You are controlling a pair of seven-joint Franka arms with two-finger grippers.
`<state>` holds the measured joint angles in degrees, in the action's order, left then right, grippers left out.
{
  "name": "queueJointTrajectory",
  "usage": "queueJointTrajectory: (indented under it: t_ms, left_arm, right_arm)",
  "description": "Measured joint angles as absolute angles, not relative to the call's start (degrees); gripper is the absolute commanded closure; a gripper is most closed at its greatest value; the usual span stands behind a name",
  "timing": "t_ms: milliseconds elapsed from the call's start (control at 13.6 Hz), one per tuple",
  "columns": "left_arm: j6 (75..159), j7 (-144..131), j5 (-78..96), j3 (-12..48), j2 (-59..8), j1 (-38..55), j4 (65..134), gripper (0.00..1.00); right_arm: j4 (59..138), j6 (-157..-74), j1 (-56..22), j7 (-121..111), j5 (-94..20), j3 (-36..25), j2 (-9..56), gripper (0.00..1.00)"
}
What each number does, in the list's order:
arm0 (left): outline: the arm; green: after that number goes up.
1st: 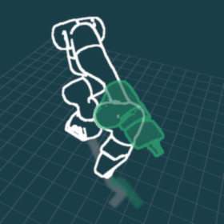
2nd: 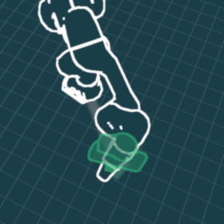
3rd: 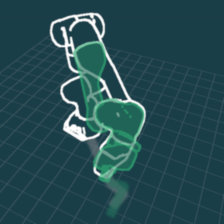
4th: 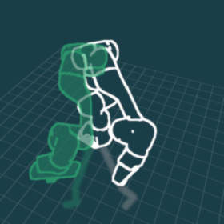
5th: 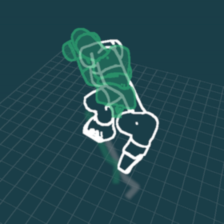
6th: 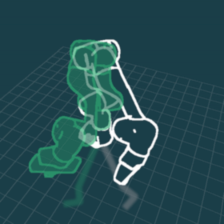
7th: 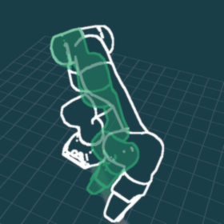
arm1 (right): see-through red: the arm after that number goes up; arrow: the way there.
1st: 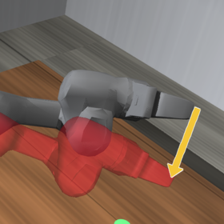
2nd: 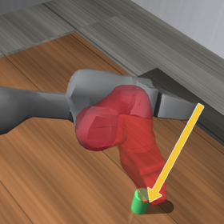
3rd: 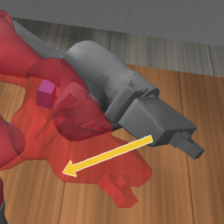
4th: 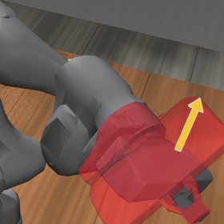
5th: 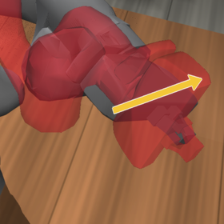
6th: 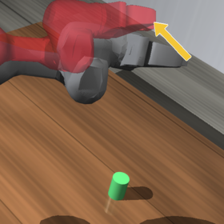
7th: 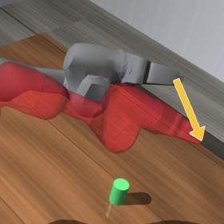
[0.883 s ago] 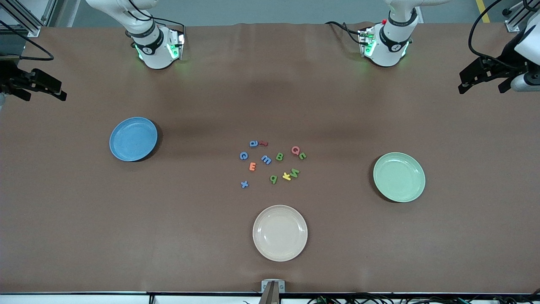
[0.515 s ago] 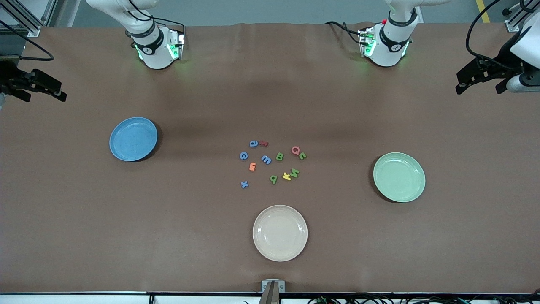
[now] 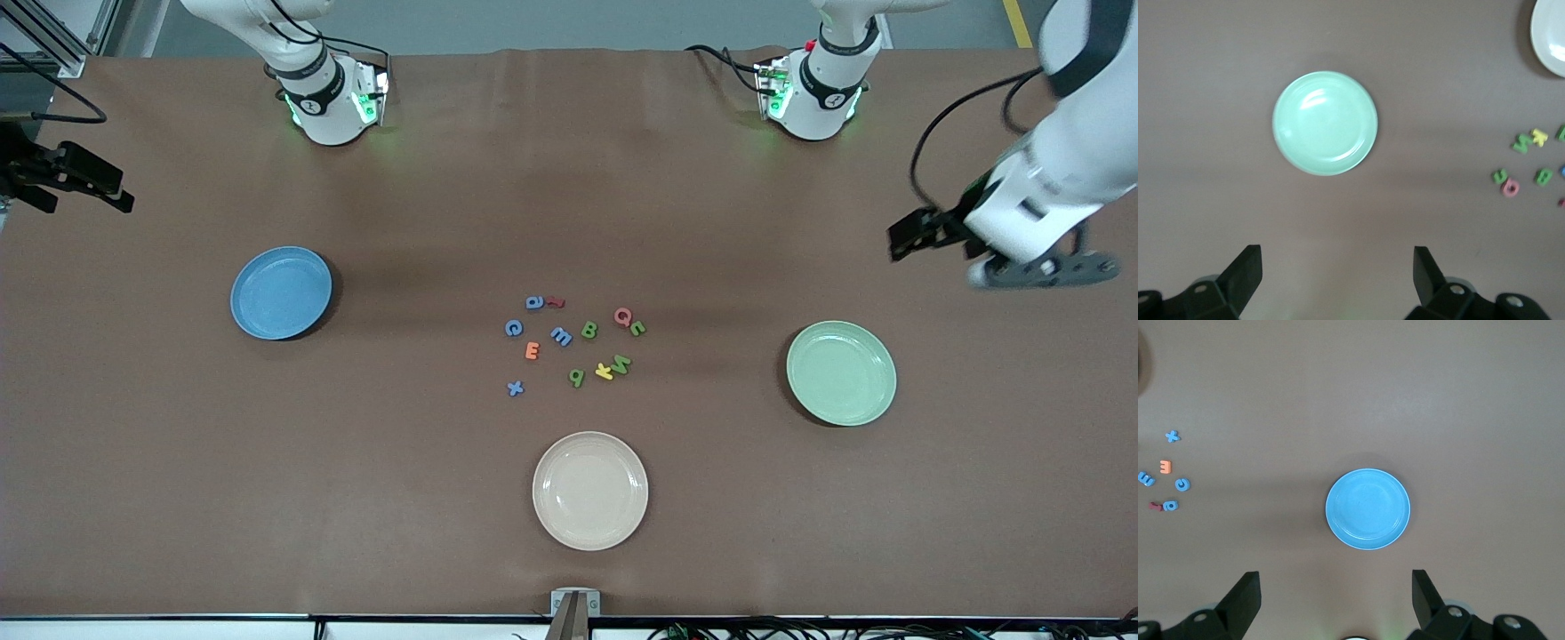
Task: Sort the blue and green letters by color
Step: 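Move both grippers from rest toward the letter pile, then grasp a green letter with the left gripper while the right gripper grasps a blue letter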
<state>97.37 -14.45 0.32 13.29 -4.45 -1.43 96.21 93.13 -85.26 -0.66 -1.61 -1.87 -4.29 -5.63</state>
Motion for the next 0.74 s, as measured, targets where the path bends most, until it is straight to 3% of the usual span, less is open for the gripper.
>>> queueJointTrajectory:
  t_ms: [294,736]
  left_arm:
    - [113.9,-21.9,0.3,17.7,-6.7,-1.3,107.8,0.0]
    - [131.5,-40.2,0.2,20.4,-12.0,4.8,117.5,0.17]
  right_arm:
    - [93.2,-87.9,0.7,-1.6,-1.9,-4.4,-2.0,0.0]
    - [93.3,-95.4,-0.9,-1.4,-3.4,-3.4,9.5,0.0]
